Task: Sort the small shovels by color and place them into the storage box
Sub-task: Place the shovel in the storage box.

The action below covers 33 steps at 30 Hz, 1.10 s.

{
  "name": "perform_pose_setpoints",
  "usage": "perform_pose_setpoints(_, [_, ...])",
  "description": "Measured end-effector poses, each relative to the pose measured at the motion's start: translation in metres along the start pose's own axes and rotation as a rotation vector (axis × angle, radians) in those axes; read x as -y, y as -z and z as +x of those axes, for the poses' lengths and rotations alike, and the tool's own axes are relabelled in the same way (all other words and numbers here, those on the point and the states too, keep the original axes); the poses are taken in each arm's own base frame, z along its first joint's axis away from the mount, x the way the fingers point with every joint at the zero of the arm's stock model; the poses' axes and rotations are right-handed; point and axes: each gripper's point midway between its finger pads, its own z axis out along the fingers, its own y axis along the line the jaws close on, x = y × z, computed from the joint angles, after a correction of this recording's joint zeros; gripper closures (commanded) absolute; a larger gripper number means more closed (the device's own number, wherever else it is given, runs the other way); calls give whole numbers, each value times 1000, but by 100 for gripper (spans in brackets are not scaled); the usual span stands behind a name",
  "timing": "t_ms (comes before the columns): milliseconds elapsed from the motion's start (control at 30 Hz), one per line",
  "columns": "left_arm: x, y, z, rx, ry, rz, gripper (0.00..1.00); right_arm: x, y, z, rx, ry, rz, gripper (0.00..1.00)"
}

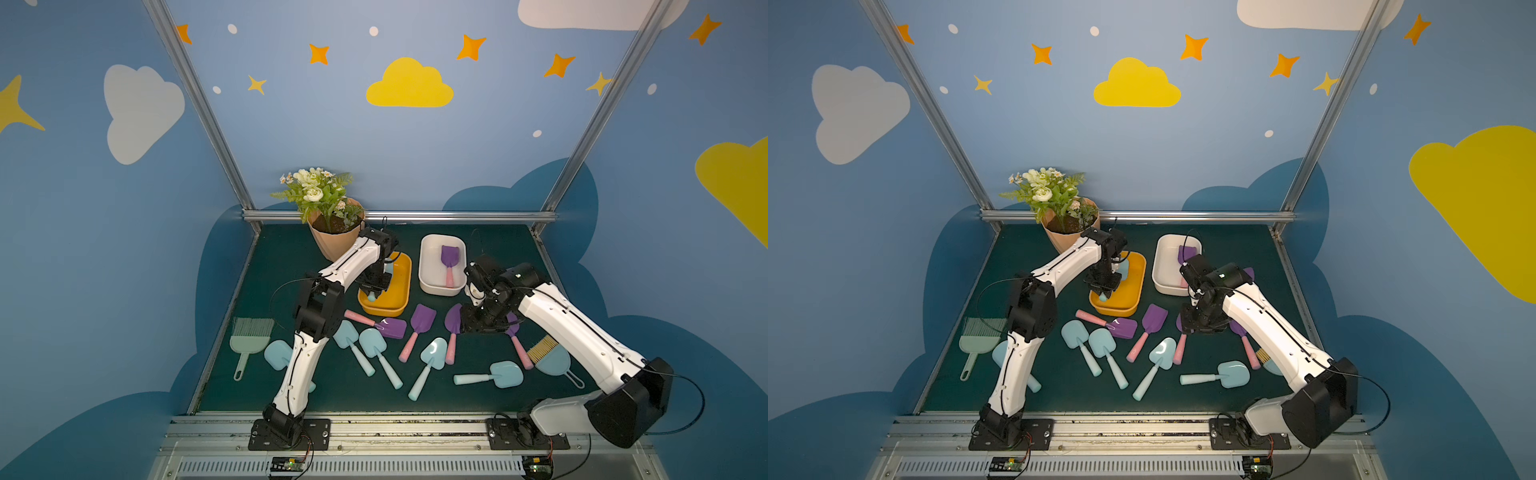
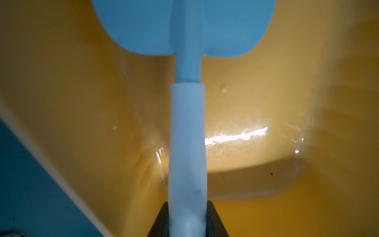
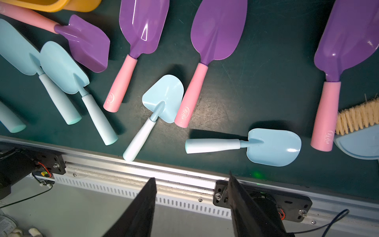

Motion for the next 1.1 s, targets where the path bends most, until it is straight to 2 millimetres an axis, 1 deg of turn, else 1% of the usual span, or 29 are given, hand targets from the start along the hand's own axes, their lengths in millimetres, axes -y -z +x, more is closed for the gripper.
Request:
perform_pose_setpoints(567, [-1, -1, 1, -6, 1, -7, 96, -1, -2, 0, -10, -1, -3, 43])
perform_pose_setpoints(700, [-2, -5, 2, -19, 0, -16, 95, -1, -4, 0, -18, 0, -1, 43])
perform_pose_setpoints(900, [-5, -19, 4, -53, -4, -38, 92, -2, -8, 0, -36, 0, -1, 43])
perform_pose_setpoints(1100, [-4, -20, 4, -54, -9, -48, 87, -2, -9, 0, -42, 0, 1, 43])
